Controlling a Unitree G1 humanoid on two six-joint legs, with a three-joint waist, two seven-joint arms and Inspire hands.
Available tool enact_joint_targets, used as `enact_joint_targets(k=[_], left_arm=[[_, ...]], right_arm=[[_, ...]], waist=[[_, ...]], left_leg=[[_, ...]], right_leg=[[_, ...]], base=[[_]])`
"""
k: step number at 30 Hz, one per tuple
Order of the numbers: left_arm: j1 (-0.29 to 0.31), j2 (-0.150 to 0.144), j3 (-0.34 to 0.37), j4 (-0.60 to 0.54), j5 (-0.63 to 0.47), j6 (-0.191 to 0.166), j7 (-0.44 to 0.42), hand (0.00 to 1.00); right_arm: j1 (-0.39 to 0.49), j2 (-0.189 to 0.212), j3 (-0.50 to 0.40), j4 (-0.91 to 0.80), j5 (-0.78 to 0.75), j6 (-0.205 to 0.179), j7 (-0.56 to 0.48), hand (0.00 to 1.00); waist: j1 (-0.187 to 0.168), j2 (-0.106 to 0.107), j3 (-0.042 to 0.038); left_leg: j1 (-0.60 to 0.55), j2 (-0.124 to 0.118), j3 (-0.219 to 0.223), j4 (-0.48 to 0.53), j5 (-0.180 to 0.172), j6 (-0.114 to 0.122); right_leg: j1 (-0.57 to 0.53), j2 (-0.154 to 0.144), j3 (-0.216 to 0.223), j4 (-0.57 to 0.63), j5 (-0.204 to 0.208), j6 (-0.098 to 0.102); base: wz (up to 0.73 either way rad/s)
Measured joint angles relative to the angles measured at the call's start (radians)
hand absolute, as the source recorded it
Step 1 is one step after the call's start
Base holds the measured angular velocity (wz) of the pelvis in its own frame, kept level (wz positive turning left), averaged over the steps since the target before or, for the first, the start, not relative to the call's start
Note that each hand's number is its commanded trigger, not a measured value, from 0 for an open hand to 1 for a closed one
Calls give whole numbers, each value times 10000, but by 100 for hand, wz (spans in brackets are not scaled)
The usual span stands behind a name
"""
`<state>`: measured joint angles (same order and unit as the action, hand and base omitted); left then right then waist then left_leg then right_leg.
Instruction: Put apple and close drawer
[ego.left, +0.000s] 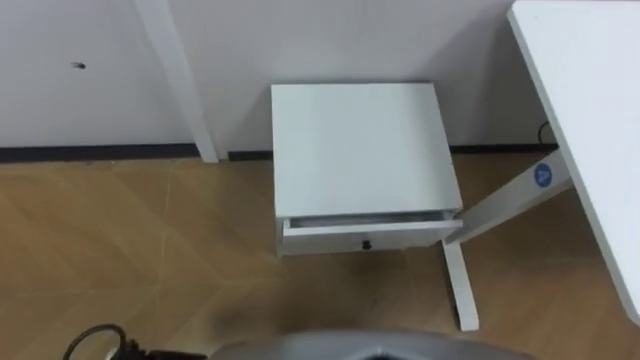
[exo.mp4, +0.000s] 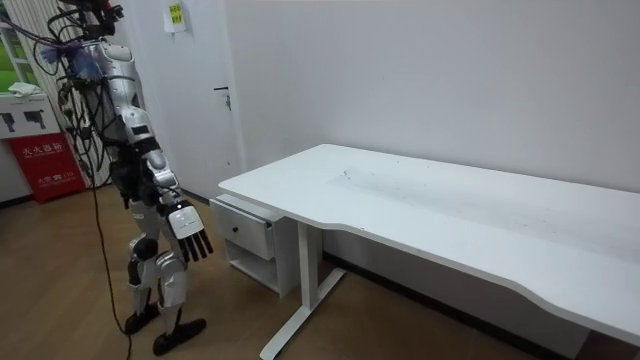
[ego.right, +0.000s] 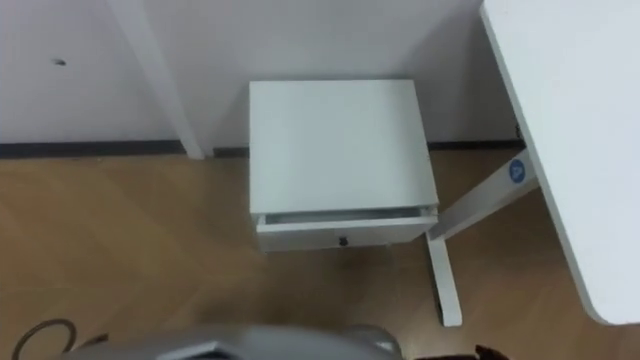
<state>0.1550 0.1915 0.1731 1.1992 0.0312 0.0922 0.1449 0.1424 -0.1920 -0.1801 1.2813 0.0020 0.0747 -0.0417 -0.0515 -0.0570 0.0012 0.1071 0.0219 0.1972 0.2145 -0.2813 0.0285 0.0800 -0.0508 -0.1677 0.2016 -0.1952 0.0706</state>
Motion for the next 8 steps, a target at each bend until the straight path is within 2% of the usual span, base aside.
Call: enact_joint_targets(k=[3,5,6,7,8], left_arm=[[143,-35,20,18,8,-64,-2,0],[226,-91,153,21,9,-62,-1,0],[306,-106,190,28,3,-68,-2,0],[286,-78,137,53,6,-88,0,0],[240,-104,32,60,2,-107,-2,0]], right_arm=[[-7,8,-2,47,-95,-81,-7,0],[-4,14,7,40,-218,-128,-7,0],[-10,62,33,38,-356,-132,-18,0],[41,209,34,12,-441,-155,-48,0],[128,221,-22,39,-487,-186,-63,0]], waist=[[15,-7,2],[8,20,14],[35,-56,38],[-24,-464,149],[-58,-533,86]], left_leg=[[207,56,-179,-155,101,-109],[297,90,-476,-113,121,-142],[138,99,-448,428,120,-148],[-630,-31,-172,1686,71,-144],[-963,-185,-204,1334,83,-110]], right_leg=[[63,89,-7,32,-19,-38],[34,114,-57,294,-57,-146],[133,-31,-13,532,-13,-343],[425,-430,612,331,9,-378],[477,-548,782,178,11,-376]], base=[[3],[2],[26],[46],[42]])
